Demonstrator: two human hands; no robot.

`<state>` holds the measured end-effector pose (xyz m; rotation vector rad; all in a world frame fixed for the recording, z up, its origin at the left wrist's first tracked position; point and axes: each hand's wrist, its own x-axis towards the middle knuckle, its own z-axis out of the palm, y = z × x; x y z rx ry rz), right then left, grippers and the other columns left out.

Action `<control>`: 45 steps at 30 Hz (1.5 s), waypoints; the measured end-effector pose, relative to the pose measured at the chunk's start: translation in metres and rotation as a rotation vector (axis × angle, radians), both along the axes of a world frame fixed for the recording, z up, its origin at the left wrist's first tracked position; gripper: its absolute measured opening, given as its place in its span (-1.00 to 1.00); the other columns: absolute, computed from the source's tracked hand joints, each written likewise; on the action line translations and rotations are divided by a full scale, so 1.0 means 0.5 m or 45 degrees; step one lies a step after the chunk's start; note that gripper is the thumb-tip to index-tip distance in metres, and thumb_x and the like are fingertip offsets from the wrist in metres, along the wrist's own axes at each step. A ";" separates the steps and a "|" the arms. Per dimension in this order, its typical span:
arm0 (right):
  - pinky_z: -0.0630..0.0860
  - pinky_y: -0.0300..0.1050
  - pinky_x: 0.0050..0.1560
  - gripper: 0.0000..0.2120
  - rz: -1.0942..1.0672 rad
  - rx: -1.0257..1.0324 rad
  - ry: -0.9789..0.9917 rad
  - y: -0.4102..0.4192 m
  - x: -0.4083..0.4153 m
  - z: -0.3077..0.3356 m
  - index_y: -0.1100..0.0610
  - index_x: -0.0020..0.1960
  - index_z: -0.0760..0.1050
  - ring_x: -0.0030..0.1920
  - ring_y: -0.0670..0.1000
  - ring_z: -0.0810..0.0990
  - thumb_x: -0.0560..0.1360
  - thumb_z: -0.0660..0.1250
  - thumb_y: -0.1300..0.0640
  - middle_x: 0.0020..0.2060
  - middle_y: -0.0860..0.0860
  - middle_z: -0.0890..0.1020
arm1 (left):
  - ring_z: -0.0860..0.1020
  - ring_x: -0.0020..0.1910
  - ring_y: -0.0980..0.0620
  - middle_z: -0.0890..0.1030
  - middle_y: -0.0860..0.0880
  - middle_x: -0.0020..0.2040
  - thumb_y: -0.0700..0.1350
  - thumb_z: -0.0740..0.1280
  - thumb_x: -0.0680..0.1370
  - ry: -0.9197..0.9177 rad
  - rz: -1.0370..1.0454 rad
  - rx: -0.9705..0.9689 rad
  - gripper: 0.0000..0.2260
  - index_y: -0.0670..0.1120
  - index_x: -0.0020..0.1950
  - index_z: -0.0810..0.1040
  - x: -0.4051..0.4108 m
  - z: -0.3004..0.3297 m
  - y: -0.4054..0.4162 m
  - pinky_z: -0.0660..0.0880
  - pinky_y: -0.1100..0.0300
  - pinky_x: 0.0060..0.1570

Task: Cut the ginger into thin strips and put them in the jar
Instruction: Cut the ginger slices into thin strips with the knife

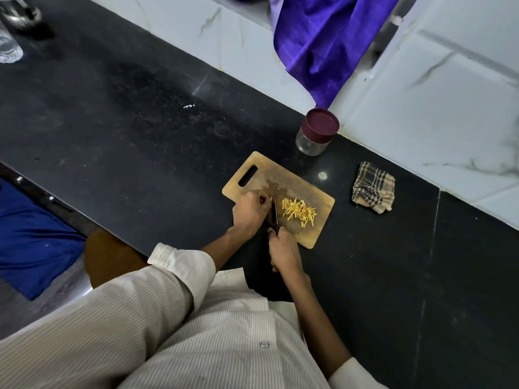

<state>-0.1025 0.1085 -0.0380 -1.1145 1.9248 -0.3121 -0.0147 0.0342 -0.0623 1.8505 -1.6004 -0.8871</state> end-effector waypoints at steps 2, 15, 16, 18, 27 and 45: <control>0.59 0.09 -0.17 -0.79 0.007 0.016 0.008 -0.004 0.000 0.002 0.11 0.06 0.41 -0.19 0.12 0.54 0.67 0.11 -0.01 -0.10 0.13 0.54 | 0.60 -0.20 0.00 0.65 -0.05 -0.18 -0.09 0.31 0.55 -0.010 0.008 0.004 -0.87 -0.09 -0.07 0.64 -0.001 0.001 0.000 0.58 0.03 -0.18; 0.32 -0.20 -0.44 -0.69 -0.146 0.493 -0.097 -0.054 -0.009 0.061 0.20 -0.15 0.38 -0.50 0.00 0.35 0.67 0.08 0.05 -0.39 0.09 0.43 | 0.60 -0.17 0.00 0.65 -0.05 -0.15 -0.11 0.31 0.55 -0.017 -0.001 0.009 -0.87 -0.10 -0.05 0.64 0.000 -0.005 -0.004 0.59 0.00 -0.17; 0.32 -0.20 -0.45 -0.68 -0.137 0.497 -0.108 -0.048 -0.010 0.059 0.19 -0.16 0.36 -0.50 0.00 0.35 0.67 0.08 0.04 -0.40 0.09 0.43 | 0.60 -0.16 -0.01 0.65 -0.05 -0.14 -0.11 0.31 0.55 -0.017 0.000 0.004 -0.87 -0.10 -0.04 0.64 0.000 -0.008 -0.004 0.58 -0.01 -0.16; 0.32 -0.20 -0.46 -0.69 -0.105 0.475 -0.123 -0.038 -0.013 0.055 0.19 -0.11 0.37 -0.51 -0.01 0.35 0.68 0.06 0.02 -0.41 0.08 0.41 | 0.60 -0.15 -0.02 0.65 -0.04 -0.13 -0.11 0.30 0.55 -0.016 -0.007 -0.003 -0.87 -0.10 -0.03 0.64 -0.001 -0.010 -0.004 0.58 -0.01 -0.15; 0.48 -0.07 -0.35 -0.73 0.072 0.359 -0.006 0.011 -0.012 0.020 0.20 0.17 0.40 -0.24 0.12 0.51 0.67 0.09 0.02 -0.10 0.14 0.50 | 0.58 -0.15 0.02 0.64 -0.04 -0.11 -0.12 0.31 0.56 -0.029 -0.027 0.003 -0.88 -0.09 -0.01 0.63 0.003 -0.009 -0.005 0.58 0.03 -0.14; 0.35 -0.20 -0.53 -0.73 -0.179 0.155 -0.105 0.022 -0.042 0.034 0.08 0.26 0.39 -0.39 -0.01 0.44 0.67 0.10 -0.05 -0.18 0.07 0.49 | 0.58 -0.10 0.03 0.65 -0.02 -0.06 -0.10 0.31 0.57 0.035 -0.046 0.030 -0.86 -0.09 0.00 0.65 0.007 -0.005 -0.002 0.52 0.13 -0.14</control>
